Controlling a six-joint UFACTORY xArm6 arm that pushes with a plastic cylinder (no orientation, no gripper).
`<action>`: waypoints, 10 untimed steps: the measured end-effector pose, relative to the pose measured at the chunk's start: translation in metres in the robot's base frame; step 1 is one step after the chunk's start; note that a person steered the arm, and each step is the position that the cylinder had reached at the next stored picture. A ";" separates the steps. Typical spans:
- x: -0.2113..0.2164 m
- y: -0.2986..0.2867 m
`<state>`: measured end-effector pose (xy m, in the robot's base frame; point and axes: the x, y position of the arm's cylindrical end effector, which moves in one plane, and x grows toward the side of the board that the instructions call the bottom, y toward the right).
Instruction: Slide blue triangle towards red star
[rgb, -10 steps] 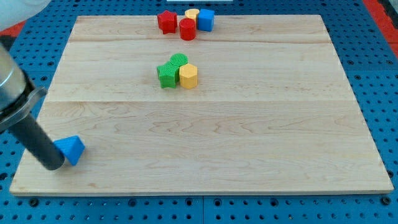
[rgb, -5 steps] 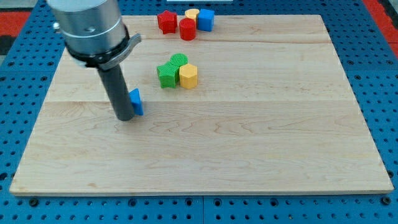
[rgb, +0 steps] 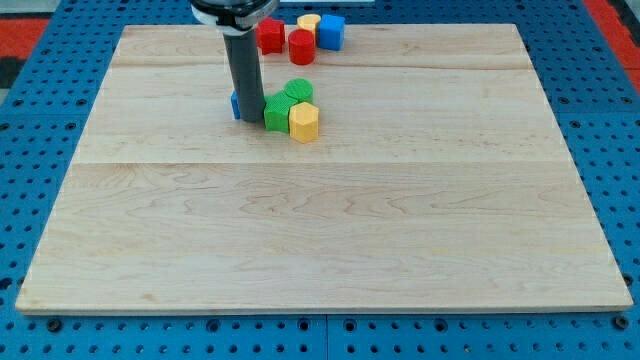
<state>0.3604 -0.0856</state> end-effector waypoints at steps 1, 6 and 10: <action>-0.002 -0.011; -0.064 -0.037; -0.103 -0.076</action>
<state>0.2577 -0.1614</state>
